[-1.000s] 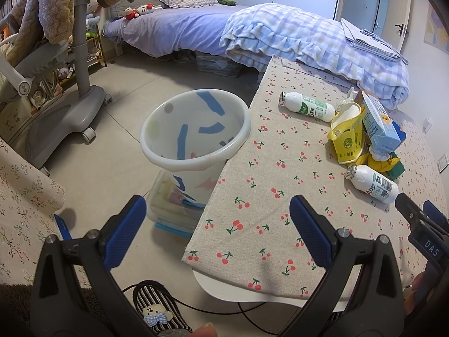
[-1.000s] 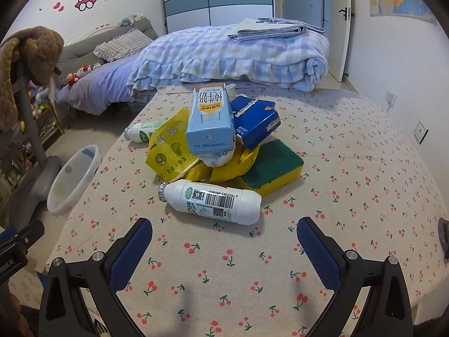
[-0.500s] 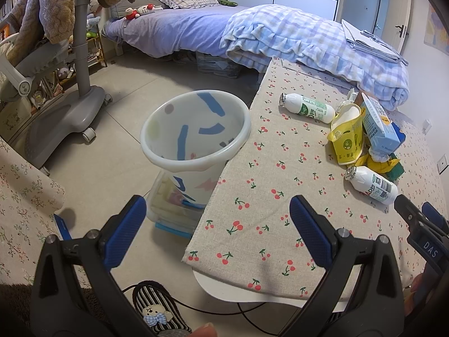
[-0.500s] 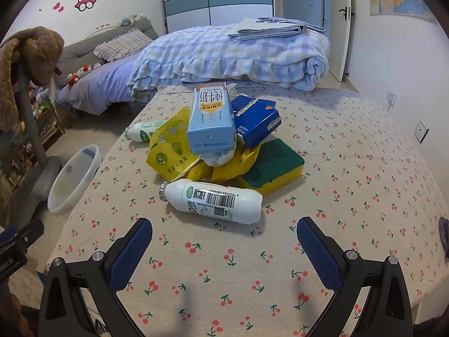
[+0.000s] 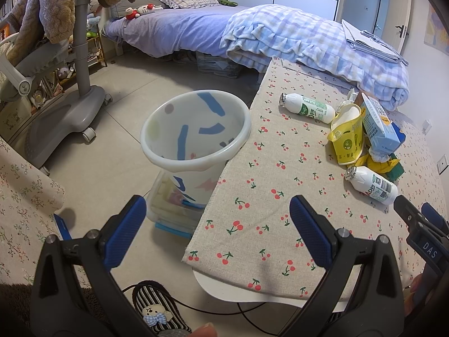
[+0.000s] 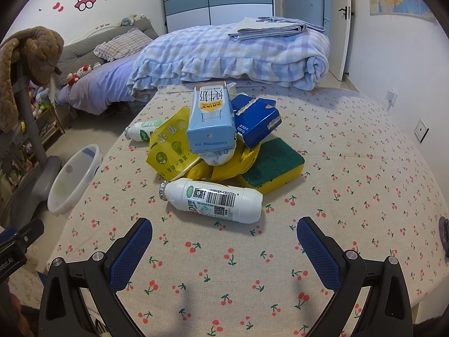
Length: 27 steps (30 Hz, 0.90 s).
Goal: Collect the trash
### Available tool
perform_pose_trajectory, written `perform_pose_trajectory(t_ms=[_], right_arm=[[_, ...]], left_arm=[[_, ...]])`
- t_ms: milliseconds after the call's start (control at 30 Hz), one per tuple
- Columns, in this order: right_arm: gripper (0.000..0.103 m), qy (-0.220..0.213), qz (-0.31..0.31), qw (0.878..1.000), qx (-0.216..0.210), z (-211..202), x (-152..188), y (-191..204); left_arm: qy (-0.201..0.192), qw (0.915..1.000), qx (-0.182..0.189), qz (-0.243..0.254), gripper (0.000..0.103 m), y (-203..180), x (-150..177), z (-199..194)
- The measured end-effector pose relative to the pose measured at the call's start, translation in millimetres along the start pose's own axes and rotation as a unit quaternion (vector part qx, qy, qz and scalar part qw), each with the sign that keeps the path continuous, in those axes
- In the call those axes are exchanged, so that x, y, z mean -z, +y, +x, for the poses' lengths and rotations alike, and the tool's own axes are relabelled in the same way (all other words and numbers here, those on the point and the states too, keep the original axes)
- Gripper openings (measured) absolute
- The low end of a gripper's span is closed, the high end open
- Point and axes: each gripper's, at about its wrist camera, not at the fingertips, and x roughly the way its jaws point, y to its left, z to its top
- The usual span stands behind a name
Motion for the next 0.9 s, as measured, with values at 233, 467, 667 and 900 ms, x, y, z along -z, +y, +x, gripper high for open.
perform_pose_trajectory(t_ms=[233,467,667,900], right_arm=[[0.103,0.000,0.000,1.000,0.000,0,0,0],[0.103,-0.001,0.000,1.000,0.001,0,0,-1],[0.103,0.002,0.003,1.000,0.001,0,-4,-2],[0.103,0.000,-0.001,1.000,-0.006,4,-40,-9]], left_arm=[[0.000,1.0000,0.000,0.000,0.102,0,0,0],[0.000,1.0000,0.000,0.000,0.102,0,0,0],[-0.002,1.0000,0.003,-0.004,0.102,2,-3,-1],[-0.005,0.9998,0.020,0.000,0.102,2,-19,-3]])
